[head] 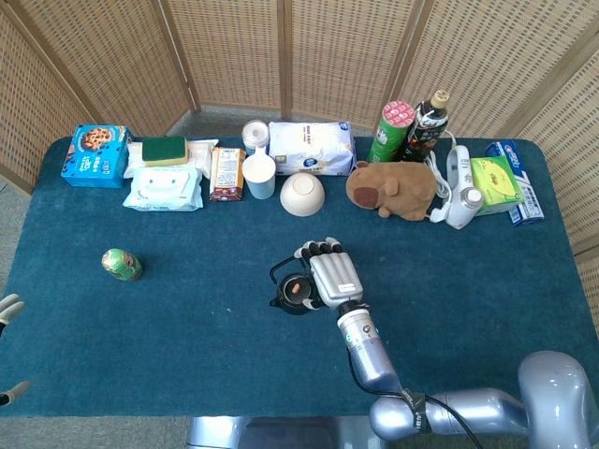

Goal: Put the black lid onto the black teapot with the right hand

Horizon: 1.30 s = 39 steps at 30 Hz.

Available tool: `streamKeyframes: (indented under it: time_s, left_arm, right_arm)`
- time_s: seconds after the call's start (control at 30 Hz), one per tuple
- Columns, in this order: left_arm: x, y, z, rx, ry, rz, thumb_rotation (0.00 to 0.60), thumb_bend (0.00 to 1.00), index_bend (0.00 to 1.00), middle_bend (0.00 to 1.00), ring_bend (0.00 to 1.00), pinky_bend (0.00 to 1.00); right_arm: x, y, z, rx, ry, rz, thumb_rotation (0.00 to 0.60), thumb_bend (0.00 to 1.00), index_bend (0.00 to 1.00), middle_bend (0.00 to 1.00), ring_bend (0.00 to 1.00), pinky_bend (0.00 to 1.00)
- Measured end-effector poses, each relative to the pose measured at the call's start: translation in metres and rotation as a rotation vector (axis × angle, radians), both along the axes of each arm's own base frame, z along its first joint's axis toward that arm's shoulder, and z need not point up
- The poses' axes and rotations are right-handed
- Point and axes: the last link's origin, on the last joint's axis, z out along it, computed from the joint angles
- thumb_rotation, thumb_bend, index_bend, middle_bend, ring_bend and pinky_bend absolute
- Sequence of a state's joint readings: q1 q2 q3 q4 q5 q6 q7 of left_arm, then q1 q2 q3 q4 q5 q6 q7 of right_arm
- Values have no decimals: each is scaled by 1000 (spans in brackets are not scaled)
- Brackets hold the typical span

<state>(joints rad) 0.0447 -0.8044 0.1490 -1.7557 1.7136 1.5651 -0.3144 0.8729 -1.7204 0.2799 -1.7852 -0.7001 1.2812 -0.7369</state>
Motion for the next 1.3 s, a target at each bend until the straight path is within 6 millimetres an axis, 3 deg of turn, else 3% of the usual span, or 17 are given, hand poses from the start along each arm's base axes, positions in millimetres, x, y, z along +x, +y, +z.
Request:
streamKeyframes:
  time_s: [0.47,1.3]
  left_arm:
    - [0,1,-1,0,2,9,600,77,0,0,0,96]
    - [-1,1,0,0,0,11,600,77,0,0,0,96]
  right_arm:
    - [-3,-5,-8,-74,-58,7,600,138,244,219,208,102]
    - [-22,-6,-20,-56,-58,-41,600,138,244,219,208,105]
